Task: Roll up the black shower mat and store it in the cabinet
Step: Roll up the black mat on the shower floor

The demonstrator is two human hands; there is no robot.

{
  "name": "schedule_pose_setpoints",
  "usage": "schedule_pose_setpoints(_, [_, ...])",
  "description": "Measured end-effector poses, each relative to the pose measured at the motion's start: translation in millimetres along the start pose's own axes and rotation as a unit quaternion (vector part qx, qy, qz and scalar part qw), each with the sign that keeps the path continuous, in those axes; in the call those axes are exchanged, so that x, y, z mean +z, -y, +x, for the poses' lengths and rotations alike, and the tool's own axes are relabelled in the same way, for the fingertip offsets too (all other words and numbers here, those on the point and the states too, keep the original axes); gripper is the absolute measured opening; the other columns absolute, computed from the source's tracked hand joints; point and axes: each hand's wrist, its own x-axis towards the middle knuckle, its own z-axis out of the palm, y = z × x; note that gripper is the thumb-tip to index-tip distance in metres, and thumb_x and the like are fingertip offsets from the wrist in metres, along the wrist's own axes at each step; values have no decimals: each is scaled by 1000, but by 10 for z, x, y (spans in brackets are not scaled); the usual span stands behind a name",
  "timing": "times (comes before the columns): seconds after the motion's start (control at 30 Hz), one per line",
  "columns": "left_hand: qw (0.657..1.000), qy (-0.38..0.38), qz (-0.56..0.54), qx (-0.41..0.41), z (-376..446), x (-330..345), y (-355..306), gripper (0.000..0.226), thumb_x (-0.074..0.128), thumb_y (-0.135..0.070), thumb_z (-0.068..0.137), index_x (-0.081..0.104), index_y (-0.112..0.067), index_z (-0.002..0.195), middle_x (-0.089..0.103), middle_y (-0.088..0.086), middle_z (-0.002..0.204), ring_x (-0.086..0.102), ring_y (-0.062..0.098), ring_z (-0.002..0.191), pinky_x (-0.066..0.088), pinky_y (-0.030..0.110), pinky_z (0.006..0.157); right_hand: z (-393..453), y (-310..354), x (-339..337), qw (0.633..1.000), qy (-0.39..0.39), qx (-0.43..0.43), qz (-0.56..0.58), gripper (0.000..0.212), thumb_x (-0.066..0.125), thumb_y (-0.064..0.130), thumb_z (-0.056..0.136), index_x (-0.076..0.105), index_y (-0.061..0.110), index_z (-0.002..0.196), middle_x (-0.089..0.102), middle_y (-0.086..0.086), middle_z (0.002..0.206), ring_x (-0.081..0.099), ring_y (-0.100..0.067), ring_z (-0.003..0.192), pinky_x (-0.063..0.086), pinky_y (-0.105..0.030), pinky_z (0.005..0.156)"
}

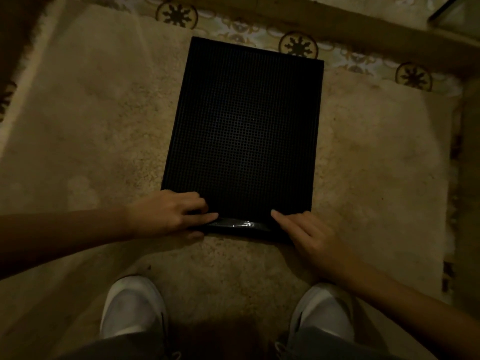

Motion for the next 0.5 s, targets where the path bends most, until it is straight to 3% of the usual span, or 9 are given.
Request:
schedule_pose_setpoints(0.13, [999, 4, 38, -15, -59, 5, -31, 42, 68, -31, 91, 66, -7, 125, 70, 10, 102, 66, 23, 80, 53, 33, 51, -33, 19, -11, 1000, 5, -14, -24, 48, 68, 39, 93, 60, 10, 130, 73, -13, 104, 69, -26, 83, 59, -36, 68])
schedule_pose_setpoints(0.3, [991, 19, 127, -40, -156, 160, -189, 48, 49, -22, 88, 47, -12, 135, 65, 15, 106, 60, 25, 78, 47, 29, 49, -92, -44, 50, 999, -2, -18, -42, 31, 77, 32, 90, 74, 18, 118, 71, -10, 103, 66, -23, 78, 57, -37, 59])
schedule_pose_setpoints(0.5, [989, 3, 134, -66, -130, 289, -180, 47, 41, -12, 90, 40, -4, 137, 64, 24, 103, 60, 33, 78, 54, 38, 56, -58, -168, 44, 999, 36, -15, 31, 37, 66, 33, 98, 65, 18, 132, 66, -4, 109, 60, -19, 87, 49, -29, 73])
